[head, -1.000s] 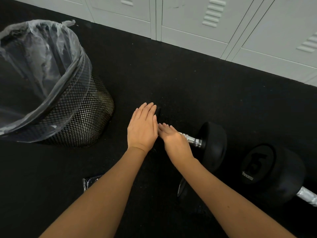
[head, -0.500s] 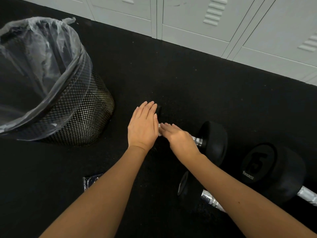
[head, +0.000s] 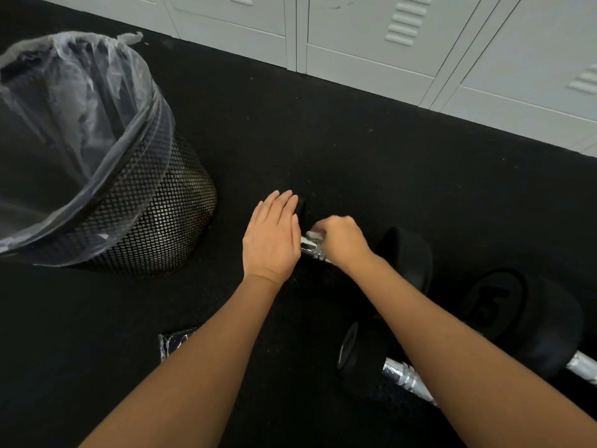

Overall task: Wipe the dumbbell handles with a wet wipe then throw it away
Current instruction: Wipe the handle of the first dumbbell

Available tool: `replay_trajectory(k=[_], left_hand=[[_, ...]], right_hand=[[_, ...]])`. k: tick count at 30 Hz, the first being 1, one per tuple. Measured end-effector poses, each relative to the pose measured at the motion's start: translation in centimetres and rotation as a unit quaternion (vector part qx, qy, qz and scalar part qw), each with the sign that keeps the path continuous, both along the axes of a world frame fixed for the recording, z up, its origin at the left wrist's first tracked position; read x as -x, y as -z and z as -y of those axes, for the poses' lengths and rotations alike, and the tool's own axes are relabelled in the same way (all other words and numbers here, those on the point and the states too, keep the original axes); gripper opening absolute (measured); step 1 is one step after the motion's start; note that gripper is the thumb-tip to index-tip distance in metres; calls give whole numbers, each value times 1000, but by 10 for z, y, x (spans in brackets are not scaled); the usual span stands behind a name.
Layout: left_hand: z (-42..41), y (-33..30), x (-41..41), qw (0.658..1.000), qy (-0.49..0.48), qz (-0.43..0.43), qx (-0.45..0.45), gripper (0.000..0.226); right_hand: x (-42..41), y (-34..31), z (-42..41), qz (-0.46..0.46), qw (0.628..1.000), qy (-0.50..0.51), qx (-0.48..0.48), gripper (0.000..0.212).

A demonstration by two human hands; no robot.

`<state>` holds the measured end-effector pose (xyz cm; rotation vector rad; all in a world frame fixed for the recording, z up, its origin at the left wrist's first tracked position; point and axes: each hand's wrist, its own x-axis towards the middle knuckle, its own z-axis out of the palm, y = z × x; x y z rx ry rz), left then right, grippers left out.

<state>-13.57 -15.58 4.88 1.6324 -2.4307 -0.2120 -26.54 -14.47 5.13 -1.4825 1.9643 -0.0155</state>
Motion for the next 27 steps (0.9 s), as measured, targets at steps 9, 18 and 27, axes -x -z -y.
replay_trajectory(k=[9, 18, 27], left_hand=[[0, 0, 0, 1000, 2, -11, 11, 51], [1, 2, -1, 1000, 2, -18, 19, 49], [1, 2, -1, 1000, 3, -9, 17, 49]], right_hand=[[3, -5, 18, 111, 992, 14, -62, 29], [2, -6, 27, 99, 993, -18, -60, 28], [-7, -12, 22, 8, 997, -58, -55, 34]])
